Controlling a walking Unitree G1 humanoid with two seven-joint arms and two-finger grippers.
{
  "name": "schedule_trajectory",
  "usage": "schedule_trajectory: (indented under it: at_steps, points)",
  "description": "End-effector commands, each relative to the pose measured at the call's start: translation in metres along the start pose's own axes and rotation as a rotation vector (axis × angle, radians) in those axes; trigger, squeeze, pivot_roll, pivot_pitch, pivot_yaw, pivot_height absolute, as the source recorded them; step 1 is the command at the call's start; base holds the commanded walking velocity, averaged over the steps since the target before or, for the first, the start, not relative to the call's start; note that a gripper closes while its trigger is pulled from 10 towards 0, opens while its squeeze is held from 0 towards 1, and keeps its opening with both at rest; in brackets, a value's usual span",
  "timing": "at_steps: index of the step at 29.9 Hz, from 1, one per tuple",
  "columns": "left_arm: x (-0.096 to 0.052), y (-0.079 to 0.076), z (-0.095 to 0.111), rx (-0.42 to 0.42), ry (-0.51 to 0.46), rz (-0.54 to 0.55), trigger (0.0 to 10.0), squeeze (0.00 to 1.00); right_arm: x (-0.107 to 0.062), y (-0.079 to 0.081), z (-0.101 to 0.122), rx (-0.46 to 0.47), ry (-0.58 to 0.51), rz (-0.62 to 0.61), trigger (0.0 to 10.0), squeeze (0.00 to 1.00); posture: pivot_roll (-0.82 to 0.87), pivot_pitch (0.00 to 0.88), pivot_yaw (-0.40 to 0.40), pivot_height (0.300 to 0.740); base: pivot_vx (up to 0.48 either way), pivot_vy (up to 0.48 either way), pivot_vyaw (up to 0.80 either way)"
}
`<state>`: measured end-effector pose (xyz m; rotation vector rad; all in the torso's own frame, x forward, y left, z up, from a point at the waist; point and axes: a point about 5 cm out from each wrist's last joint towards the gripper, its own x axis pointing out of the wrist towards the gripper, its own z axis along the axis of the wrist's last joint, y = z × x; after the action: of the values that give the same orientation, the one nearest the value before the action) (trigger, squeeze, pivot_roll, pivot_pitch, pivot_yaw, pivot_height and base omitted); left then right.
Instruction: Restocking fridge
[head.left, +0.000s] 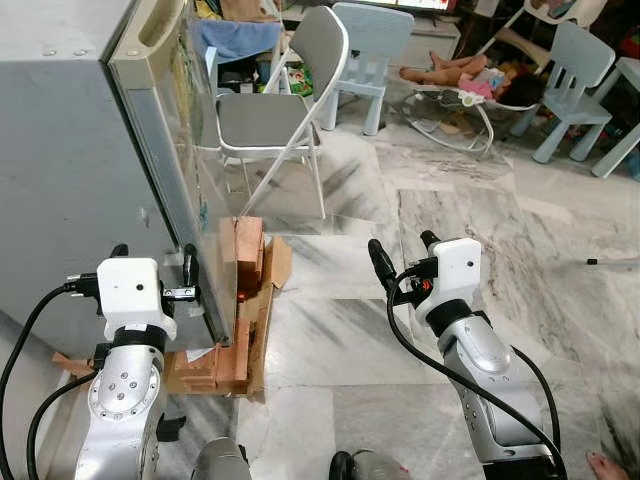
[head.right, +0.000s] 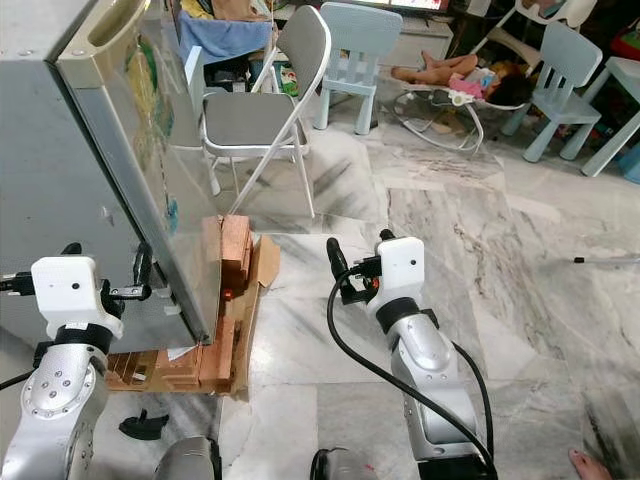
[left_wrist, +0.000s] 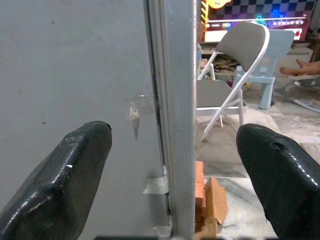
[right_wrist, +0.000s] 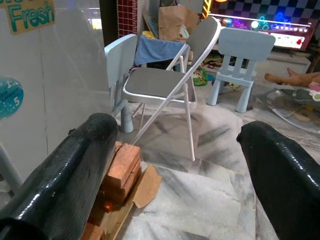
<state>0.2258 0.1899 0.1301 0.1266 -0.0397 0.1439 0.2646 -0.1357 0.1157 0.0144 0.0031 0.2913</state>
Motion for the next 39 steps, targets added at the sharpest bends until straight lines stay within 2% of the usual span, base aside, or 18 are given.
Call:
schedule_trajectory:
  at_steps: [1,23,33,36,39]
  points:
    - [-0.0006,-0.0011,-0.0030,0.001,0.012,-0.014,10.0,0.00,-0.0022,-0.0057,-0.0020,-0.002,0.004,-0.021,10.0,0.00,0.16,0.030,-0.073,0.740,0.000,0.000,0.00]
    - [0.0015,-0.0069,0.0008,-0.012,-0.019,-0.070,10.0,0.00,-0.0055,-0.0043,-0.0044,0.017,0.013,-0.024,10.0,0.00,0.15,0.051,-0.071,0.740,0.000,0.000,0.00]
    - [0.0018,-0.0101,0.0000,-0.020,-0.021,-0.094,10.0,0.00,-0.0071,-0.0040,-0.0044,0.023,0.015,-0.020,10.0,0.00,0.15,0.056,-0.070,0.740,0.273,0.000,-0.08]
    - [0.0022,-0.0110,-0.0001,-0.021,-0.023,-0.100,10.0,0.00,-0.0068,-0.0027,-0.0059,0.041,0.030,-0.016,10.0,0.00,0.15,0.057,-0.071,0.740,0.339,0.000,-0.80]
    - [0.0024,-0.0110,-0.0002,-0.022,-0.024,-0.099,10.0,0.00,-0.0068,-0.0028,-0.0033,0.007,0.009,-0.016,10.0,0.00,0.15,0.058,-0.072,0.740,0.337,0.000,-0.27]
